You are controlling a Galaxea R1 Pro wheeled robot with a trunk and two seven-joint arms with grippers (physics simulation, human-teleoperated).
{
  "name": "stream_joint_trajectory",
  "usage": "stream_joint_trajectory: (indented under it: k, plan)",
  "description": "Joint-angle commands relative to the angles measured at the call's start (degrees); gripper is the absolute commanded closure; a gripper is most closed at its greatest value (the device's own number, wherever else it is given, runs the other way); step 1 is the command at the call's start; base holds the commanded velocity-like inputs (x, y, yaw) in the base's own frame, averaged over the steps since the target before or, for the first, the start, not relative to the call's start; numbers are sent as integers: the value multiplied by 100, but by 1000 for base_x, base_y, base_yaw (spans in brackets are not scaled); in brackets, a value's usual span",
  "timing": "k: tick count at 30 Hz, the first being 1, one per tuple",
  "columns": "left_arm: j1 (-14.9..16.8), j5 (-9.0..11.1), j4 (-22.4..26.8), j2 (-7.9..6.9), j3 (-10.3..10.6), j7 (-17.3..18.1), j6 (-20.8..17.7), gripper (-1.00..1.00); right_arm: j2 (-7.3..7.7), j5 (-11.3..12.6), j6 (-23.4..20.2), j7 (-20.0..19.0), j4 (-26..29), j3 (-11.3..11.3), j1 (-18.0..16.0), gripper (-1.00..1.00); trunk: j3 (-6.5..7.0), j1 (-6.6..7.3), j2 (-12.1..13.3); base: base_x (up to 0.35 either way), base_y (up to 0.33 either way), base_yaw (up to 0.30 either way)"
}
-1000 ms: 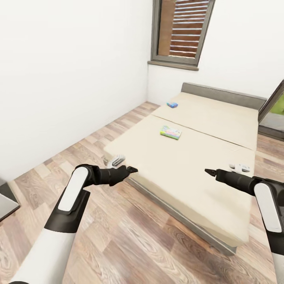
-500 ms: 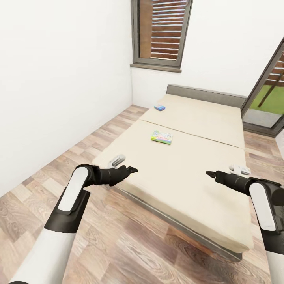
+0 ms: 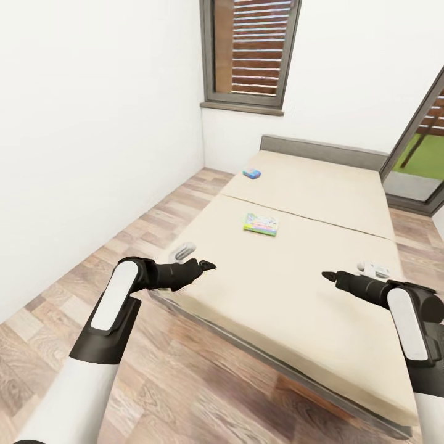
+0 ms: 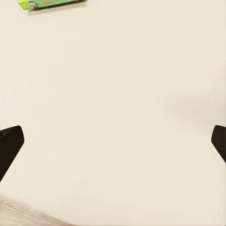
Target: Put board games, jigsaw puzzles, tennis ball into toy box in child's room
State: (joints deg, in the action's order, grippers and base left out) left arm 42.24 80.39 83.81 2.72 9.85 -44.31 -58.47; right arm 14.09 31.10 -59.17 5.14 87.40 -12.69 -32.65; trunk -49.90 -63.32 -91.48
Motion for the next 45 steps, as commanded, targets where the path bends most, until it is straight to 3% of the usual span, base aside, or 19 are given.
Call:
stream_joint_trajectory:
  k: [1, 18, 36, 45]
  plan:
    - [4, 55, 4, 1, -3, -60, -7, -100, 0, 64, -15, 53, -8, 5, -4, -100, -4, -2, -2, 254, 256, -12]
    - [4, 55, 4, 1, -25, -60, -7, -100, -2, 81, -14, 57, -42, 22, -12, -100, 0, -2, -2, 231, 273, -62]
    - [4, 50, -4, -1, -27, -60, -7, -100, -1, 82, -43, 64, -22, 38, -21, -100, 75, -2, -2, 213, 272, -231]
    - [4, 56, -5, 1, -36, -72, -1, -100, 1, 81, -50, 66, -39, 34, -31, -100, 122, -2, -2, 81, 90, -251]
